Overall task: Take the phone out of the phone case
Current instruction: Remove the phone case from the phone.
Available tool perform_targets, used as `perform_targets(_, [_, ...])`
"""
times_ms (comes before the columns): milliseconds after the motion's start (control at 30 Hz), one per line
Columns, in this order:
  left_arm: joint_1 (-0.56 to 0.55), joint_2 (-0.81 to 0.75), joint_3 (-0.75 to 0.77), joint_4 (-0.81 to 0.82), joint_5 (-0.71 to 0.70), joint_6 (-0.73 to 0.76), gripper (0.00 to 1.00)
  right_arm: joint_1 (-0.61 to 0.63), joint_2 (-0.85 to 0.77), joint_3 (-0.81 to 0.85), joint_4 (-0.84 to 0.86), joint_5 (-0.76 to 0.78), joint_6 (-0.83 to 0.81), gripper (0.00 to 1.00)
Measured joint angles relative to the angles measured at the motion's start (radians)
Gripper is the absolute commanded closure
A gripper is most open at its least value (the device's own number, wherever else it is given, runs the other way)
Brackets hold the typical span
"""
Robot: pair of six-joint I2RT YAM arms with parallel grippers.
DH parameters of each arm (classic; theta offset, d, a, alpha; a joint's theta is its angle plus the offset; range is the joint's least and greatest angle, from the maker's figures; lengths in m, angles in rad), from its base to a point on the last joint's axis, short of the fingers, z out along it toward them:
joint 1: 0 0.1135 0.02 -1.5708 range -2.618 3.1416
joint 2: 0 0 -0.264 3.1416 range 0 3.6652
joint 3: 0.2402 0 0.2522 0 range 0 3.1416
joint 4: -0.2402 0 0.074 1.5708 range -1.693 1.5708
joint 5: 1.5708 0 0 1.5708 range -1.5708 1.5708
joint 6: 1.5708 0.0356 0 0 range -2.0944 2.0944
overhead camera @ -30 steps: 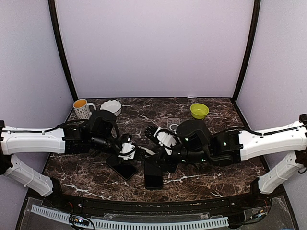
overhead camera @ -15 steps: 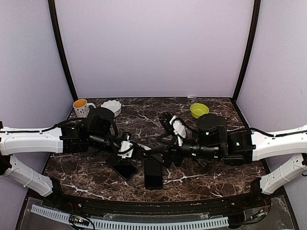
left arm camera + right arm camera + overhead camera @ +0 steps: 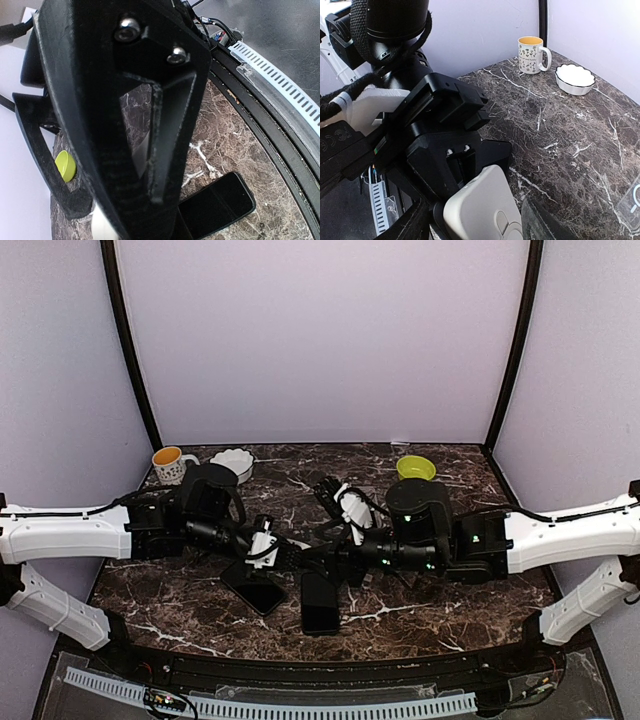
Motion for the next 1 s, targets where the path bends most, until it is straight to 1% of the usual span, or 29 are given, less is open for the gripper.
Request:
perform_targets(500, [0.000,0.000,0.000,0.000,0.006,-0.002,1.00,-0.002,0.000,0.000,0.023,0.035,-0.006,0.42])
perform_targets(733, [0.000,0.000,0.002,0.000,0.010,-0.003,1.00,-0.002,-0.001,0.000,0.023,0.026,-0.021,0.49])
perform_targets(1000, [0.000,0.000,0.002,-0.008,0.006,-0.009,1.00,0.009,-0.001,0.000,-0.008,0.047,-0.079,0.55])
